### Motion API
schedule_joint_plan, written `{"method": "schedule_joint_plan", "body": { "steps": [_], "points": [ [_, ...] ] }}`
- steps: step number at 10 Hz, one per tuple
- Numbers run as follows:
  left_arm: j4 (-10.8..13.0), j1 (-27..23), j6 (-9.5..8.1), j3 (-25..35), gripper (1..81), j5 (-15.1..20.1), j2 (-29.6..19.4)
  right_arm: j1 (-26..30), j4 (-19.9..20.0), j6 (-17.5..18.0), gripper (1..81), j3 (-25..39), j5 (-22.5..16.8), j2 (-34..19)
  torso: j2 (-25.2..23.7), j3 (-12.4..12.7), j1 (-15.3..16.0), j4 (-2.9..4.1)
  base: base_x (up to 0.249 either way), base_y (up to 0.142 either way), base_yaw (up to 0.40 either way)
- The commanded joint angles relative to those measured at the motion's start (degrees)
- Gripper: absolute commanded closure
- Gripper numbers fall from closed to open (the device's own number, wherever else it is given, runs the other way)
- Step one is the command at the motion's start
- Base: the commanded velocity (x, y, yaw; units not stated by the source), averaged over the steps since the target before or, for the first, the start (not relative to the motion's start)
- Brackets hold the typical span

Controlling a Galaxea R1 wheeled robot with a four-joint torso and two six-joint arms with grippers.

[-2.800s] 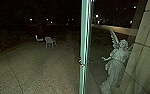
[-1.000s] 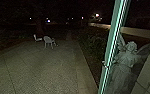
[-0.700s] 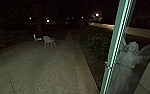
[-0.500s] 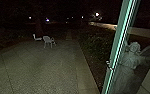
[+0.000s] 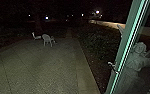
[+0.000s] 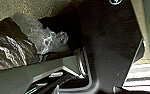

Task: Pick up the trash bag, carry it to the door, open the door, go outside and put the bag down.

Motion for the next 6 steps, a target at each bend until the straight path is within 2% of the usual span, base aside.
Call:
{"method": "schedule_joint_plan", "body": {
  "steps": [1, 6],
  "points": [
    [0.26, -2.25, 0.26, 0.03, 81.1, 3.28, -0.33, 1.78, -0.49, -0.04, 1.0, 0.45, -2.8, 0.15, 0.0, 0.0, 0.0, -0.02, 0.087, 0.0, 0.0],
    [0.26, -2.25, 0.26, 0.03, 81.1, 3.19, -0.33, 1.78, -0.49, -0.04, 1.0, 0.45, -2.89, 0.15, 0.02, 0.0, -0.02, 0.0, 0.087, 0.0, 0.0]
  ]
}}
